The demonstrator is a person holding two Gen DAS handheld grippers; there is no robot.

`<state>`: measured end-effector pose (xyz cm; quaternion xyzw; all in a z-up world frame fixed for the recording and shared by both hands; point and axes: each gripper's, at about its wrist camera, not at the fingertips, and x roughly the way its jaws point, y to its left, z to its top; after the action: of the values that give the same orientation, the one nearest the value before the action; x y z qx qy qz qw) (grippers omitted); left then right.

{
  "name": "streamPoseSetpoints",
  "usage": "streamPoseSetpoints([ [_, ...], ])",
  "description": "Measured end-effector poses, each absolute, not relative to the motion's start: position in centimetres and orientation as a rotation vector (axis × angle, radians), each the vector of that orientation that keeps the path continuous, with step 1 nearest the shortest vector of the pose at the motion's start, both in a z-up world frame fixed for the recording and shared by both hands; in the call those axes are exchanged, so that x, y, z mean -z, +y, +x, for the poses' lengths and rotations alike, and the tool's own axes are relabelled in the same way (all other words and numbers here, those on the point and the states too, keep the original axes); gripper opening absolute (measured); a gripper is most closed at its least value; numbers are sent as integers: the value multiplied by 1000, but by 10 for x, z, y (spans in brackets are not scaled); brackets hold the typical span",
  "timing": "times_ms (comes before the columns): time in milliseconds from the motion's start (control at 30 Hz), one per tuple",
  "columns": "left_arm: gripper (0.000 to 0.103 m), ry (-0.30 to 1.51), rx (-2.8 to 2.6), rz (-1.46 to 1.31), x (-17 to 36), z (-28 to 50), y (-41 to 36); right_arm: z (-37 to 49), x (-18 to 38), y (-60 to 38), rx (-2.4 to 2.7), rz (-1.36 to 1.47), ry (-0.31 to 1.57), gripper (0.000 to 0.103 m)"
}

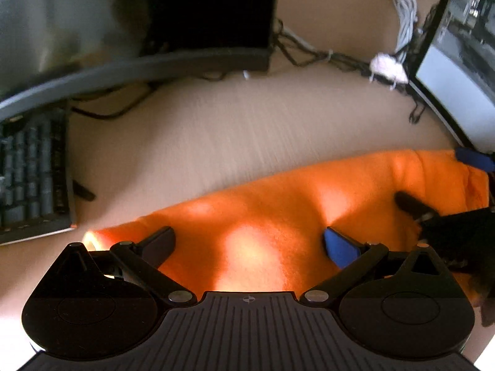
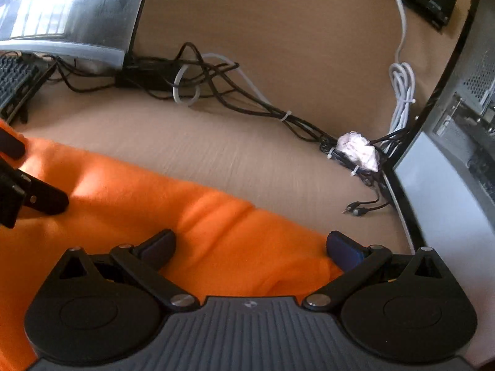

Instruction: Fold clothes

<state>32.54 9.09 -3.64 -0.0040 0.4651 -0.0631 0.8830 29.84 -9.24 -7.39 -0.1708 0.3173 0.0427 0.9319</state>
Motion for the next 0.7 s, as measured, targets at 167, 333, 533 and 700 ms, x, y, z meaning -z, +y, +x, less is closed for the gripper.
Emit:
streamPoseSetpoints([
  [167,103,935,88,28,26,306,107,277,68,-121,22,-325,655,103],
  [333,103,929,54,20,25,297,121,266,82,-137,47,-263,742,103],
  [533,103,921,45,6,21,286,133,228,44,-118,-65,-228,617,103],
  [700,103,917,33,-84,14,273,159,220,85,-88,-157,-434,719,103],
])
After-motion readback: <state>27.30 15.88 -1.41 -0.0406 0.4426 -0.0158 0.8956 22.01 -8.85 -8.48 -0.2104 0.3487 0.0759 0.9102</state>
